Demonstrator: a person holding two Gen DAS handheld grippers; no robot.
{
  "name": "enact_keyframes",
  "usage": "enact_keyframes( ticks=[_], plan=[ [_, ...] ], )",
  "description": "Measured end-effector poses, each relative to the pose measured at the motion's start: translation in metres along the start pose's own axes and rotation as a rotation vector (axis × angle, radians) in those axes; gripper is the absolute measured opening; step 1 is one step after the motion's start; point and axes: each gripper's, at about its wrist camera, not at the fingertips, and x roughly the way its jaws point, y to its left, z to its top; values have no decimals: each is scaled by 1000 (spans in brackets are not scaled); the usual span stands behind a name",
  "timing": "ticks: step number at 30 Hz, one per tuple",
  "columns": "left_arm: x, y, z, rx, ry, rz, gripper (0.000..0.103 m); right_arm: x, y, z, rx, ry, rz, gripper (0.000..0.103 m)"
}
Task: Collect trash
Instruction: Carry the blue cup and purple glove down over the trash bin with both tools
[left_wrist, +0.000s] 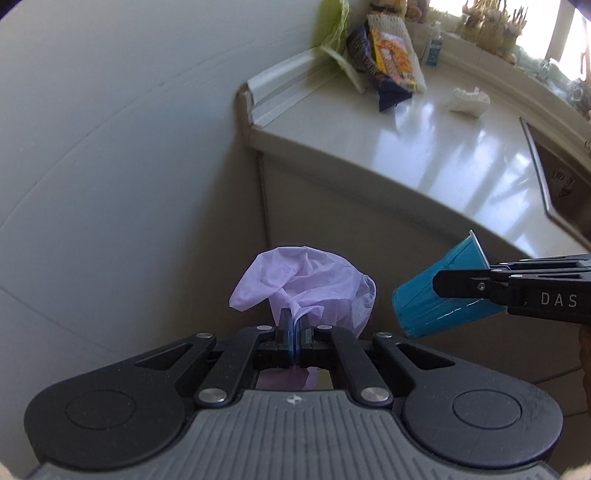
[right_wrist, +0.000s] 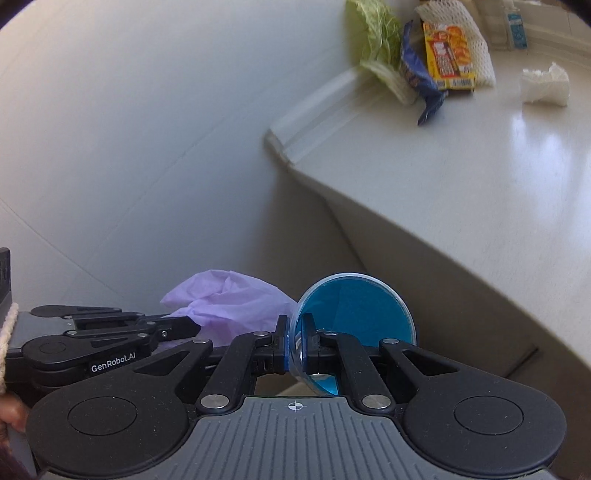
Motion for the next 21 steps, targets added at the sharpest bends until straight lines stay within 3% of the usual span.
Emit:
enact_keyframes(
  ticks=[10, 21],
  plan=[
    [57, 9, -77, -37, 154, 43, 1, 80, -8, -73, 41, 179, -75, 6],
    [113, 6, -103, -124, 256, 5, 1, 137, -31, -118, 113, 272, -167, 6]
  ],
)
